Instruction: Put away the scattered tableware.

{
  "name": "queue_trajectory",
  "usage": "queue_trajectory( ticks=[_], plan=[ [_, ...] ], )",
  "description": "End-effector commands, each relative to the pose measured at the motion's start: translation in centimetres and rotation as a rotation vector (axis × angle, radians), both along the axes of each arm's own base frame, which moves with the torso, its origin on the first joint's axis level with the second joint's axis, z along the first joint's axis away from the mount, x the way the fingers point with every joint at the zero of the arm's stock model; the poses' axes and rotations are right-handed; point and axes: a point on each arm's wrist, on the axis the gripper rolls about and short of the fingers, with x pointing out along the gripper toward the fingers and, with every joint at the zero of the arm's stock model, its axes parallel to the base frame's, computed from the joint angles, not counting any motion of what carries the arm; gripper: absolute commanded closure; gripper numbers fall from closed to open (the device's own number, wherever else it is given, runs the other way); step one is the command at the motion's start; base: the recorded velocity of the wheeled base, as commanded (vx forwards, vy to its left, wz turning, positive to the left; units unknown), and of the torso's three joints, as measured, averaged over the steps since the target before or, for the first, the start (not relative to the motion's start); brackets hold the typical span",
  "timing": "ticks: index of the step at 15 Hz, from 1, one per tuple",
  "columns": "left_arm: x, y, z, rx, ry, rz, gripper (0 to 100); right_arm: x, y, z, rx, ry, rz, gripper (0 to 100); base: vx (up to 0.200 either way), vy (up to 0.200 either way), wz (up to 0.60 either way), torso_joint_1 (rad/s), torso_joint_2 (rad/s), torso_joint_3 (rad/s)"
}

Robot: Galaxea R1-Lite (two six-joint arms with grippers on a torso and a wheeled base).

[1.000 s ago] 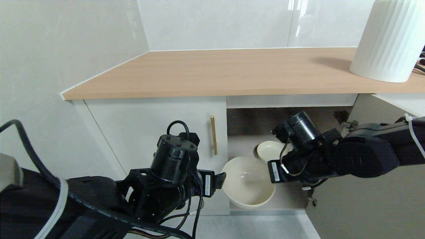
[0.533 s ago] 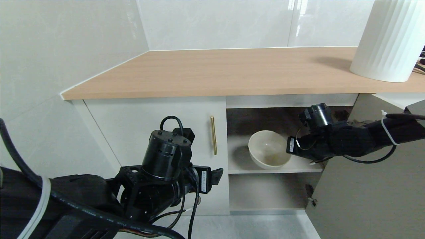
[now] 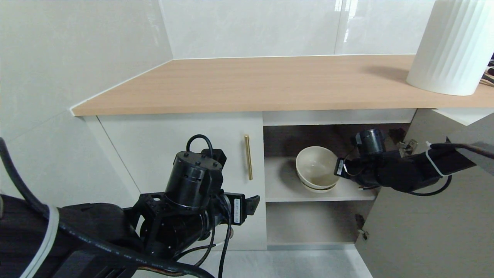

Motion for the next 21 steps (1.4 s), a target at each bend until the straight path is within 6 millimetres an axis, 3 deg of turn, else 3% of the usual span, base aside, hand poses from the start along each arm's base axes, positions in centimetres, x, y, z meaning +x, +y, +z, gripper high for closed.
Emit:
queue_trajectory(
  ticks=[1,8,18,19,21],
  plan=[
    [0.0,0.0,0.0,-0.002,-0.001,0.001,0,1.2,-0.3,-1.4,0.009,0.013,-0.028,100,0.0,0.0,0.0,0.0,0.0,0.0],
    [0.0,0.0,0.0,-0.002,-0.001,0.001,0,2.9,-1.0,-2.9,0.023,0.022,-0.068,100,0.0,0.0,0.0,0.0,0.0,0.0],
    [0.0,0.0,0.0,-0.002,-0.001,0.001,0,3.4,-0.9,-3.5,0.019,0.02,-0.074,100,0.0,0.0,0.0,0.0,0.0,0.0],
    [0.0,0.0,0.0,-0.001,0.0,0.001,0,3.4,-0.9,-3.6,0.018,0.021,-0.074,0,0.0,0.0,0.0,0.0,0.0,0.0],
    [0.0,0.0,0.0,-0.001,0.0,0.001,0,3.3,-0.8,-3.6,0.018,0.021,-0.073,0,0.0,0.0,0.0,0.0,0.0,0.0]
  ],
)
